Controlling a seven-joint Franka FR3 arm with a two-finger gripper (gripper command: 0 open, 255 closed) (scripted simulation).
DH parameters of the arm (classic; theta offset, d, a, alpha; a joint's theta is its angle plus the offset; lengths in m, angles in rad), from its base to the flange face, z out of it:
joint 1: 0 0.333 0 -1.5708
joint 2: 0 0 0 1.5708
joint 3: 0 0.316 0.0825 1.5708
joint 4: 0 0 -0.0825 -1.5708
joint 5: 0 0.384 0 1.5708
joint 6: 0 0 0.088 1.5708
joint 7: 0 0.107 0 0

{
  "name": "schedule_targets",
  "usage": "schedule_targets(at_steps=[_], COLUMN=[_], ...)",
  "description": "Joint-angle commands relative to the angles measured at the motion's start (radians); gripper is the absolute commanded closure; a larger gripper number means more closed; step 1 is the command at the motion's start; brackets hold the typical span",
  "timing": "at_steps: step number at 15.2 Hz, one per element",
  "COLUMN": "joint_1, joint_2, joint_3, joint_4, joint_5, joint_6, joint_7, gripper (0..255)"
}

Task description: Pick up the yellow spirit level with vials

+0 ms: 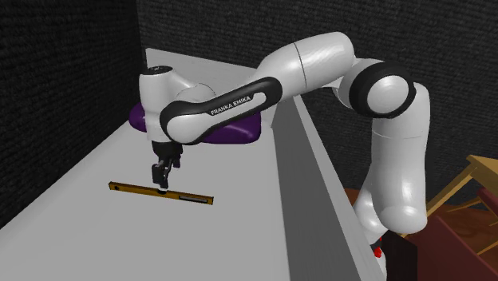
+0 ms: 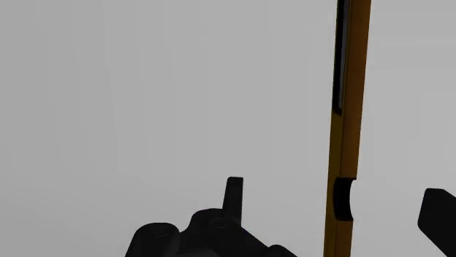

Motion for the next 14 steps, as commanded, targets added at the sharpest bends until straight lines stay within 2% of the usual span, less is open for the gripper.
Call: schedule_targets(at_steps=[1,3,12,13,14], joint_1=[0.028,0.050,0.055,0.056,0.055], joint_2=[0.074,0.125,0.174,0.176,0.176], joint_3=[0.004,0.005,-0.006,-0.006,-0.007], joint_4=[0.073,0.126,0.097,0.100,0.100], joint_5=[-0.023,-0.037,-0.054,-0.054,-0.054], joint_6=[-0.013,-0.024,0.052,0.050,0.050], joint_7=[-0.005,-0.010,0.001,0.000,0.000], gripper=[0,0,0,255,255])
